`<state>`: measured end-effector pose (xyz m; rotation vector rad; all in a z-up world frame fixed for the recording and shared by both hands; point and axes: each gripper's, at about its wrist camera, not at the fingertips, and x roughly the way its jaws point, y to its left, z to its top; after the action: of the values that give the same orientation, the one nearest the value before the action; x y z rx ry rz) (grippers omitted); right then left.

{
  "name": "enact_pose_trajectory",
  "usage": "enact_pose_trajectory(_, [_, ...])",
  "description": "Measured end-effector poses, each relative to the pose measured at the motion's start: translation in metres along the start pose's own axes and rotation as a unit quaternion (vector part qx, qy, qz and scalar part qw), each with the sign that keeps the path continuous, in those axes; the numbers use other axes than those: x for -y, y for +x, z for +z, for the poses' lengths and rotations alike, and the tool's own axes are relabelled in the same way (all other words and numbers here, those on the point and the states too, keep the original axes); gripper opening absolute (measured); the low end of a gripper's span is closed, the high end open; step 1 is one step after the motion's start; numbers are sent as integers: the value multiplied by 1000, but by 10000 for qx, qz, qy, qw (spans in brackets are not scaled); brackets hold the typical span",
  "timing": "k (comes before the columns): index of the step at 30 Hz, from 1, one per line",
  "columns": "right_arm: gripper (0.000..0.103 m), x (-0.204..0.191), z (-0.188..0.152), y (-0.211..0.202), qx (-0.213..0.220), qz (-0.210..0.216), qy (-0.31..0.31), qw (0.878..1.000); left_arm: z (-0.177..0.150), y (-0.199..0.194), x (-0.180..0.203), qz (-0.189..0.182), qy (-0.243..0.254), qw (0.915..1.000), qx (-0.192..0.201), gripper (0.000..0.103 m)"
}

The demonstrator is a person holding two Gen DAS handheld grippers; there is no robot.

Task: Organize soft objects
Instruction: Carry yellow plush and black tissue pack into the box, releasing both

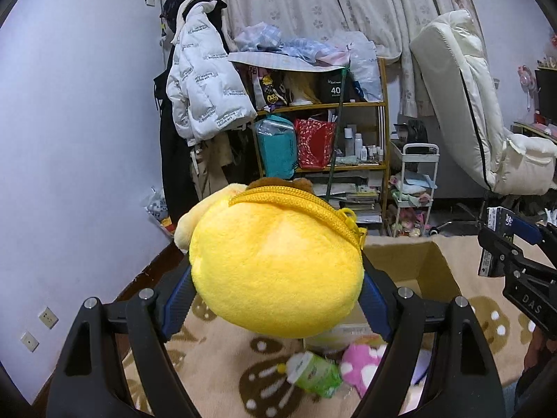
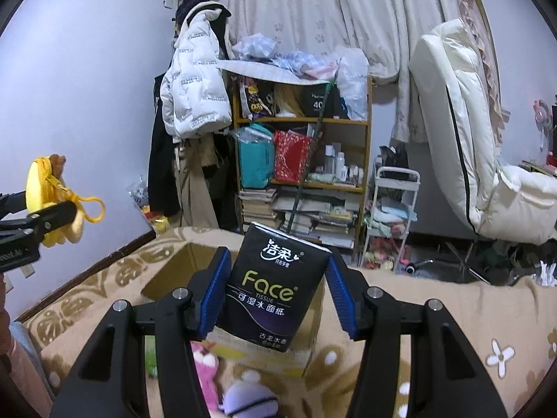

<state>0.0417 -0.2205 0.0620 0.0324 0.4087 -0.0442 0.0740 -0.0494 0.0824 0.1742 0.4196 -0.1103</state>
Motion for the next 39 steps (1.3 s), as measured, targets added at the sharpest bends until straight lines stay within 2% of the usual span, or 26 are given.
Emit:
enact_pose_trajectory(3, [58,3,4,12,-8,100,136,9999,6,14,7,-44,-1,10000,52,81])
enact_pose_trajectory(10, [58,9,2,41,-103,166,251,9995,6,52,27,-241,106,9996,-97,81])
enact_pose_trajectory(15, [59,12,-7,61,-285,187,299,9990,-7,82,40,-488,124,9978,-430,81])
enact_pose_trajectory(24, [59,25,-30,90,-691,187,394,9967,-35,124,57,-606,179,9928,-1018,82])
enact_pose_trajectory(35, [59,29,-57,102,-944,245,382,9945,-53,140,69,-608,355,9883,-1356,83])
enact_pose_trajectory(39, [59,29,-56,102,-961,288,366,9943,-52,135,70,-468,468,9897,-1269,91])
